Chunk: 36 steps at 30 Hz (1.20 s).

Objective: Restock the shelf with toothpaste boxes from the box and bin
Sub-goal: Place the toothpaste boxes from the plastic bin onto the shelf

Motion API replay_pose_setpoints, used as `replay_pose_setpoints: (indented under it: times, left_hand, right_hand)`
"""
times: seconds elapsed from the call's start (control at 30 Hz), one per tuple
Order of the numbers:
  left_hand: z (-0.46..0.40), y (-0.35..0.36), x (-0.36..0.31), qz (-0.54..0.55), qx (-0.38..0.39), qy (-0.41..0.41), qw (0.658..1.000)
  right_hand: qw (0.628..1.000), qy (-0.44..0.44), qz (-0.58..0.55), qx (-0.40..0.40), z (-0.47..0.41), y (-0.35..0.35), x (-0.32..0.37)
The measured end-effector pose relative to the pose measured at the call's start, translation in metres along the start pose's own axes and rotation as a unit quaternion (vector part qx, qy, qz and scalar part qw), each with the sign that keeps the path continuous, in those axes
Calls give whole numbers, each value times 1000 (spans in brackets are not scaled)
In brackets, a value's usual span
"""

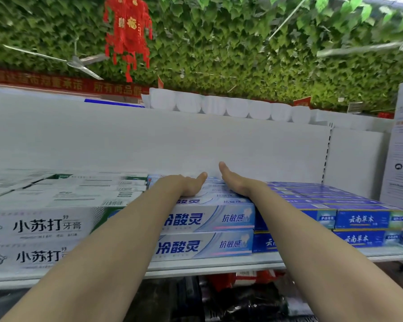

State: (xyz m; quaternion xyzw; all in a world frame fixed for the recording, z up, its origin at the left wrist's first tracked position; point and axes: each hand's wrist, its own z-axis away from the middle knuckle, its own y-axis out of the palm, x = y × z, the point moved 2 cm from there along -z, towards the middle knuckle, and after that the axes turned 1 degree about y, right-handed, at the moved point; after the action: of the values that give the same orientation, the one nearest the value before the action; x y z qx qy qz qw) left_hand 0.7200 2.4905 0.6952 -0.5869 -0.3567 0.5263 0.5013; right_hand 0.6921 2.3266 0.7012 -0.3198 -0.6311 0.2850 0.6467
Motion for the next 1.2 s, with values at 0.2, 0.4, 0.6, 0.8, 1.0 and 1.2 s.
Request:
replay_pose_setpoints:
  times: [0.2,0.4,0.6,0.8,1.0,1.2]
  left_hand:
    - [-1,3,1,-5,-8,4,1000]
    - [-9,4,9,-45,-31,-30,998]
    - [-8,5,12,-39,-37,-31,998]
    - [-16,7,13,-46,-28,-27,998]
    - [-28,9,12,-83,-31,-6,996]
    - [-20,6,15,-74,-25,-15,997]
  right_hand:
    - [1000,0,11,5,-5,2,4]
    - [1000,-7,3,12,-3,2,6]
    - [1000,-2,-6,14,-3,-2,6]
    - [999,3,-31,16,21,-3,10]
    - [1000,8,-30,3,34,-2,7]
    - [999,31,-32,-3,51,-5,4]
